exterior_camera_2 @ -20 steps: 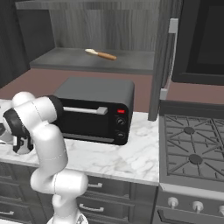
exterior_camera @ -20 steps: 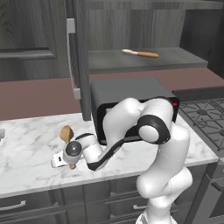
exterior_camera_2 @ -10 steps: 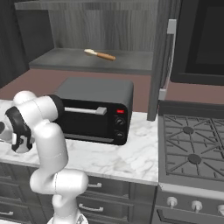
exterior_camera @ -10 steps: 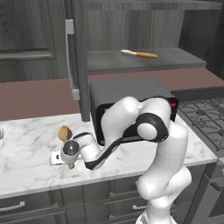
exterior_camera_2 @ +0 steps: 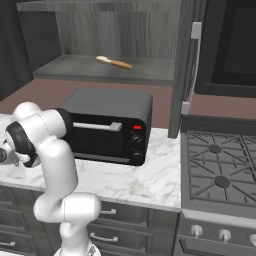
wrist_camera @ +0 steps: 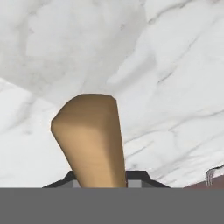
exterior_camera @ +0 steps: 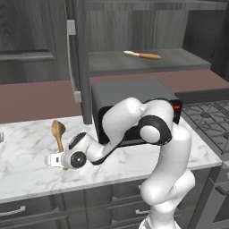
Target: Organize the utensils by type. Pick up the wooden spoons from the counter and place them in the open cabinet. Then pick up the metallic utensils from the counter and place them in the open drawer.
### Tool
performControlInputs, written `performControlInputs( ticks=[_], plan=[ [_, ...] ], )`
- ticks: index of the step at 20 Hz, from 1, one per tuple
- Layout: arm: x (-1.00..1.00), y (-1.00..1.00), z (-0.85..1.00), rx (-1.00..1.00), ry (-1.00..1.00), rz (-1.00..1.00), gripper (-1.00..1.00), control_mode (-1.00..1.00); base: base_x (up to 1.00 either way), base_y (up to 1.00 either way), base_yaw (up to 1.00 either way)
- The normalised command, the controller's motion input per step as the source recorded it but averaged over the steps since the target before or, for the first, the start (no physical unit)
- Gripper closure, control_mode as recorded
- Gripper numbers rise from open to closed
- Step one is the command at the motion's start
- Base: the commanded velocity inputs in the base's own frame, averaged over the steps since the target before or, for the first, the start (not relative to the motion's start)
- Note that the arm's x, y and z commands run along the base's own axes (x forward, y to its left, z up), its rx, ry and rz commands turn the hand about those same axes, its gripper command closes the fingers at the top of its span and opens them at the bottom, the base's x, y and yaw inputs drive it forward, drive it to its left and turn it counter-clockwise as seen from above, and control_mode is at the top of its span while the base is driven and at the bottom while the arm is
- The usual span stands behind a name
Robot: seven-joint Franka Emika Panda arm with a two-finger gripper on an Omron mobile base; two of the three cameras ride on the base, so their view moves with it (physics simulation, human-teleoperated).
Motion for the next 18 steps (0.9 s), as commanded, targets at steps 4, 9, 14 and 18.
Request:
performControlInputs(
  ticks=[4,9,14,18],
  plan=[
    [-0.53,-0.01,0.06,0.30,-0.18,0.00,1.00,-1.00,0.00,0.00,0.00],
    [-0.55,-0.06,0.55,0.25,-0.01,-0.01,1.00,-1.00,0.00,0.00,0.00],
    [-0.41,0.00,0.97,0.13,0.00,0.00,1.00,-1.00,0.00,0.00,0.00],
    [-0.40,0.00,0.85,0.10,0.00,0.00,1.00,-1.00,0.00,0.00,0.00]
  ],
)
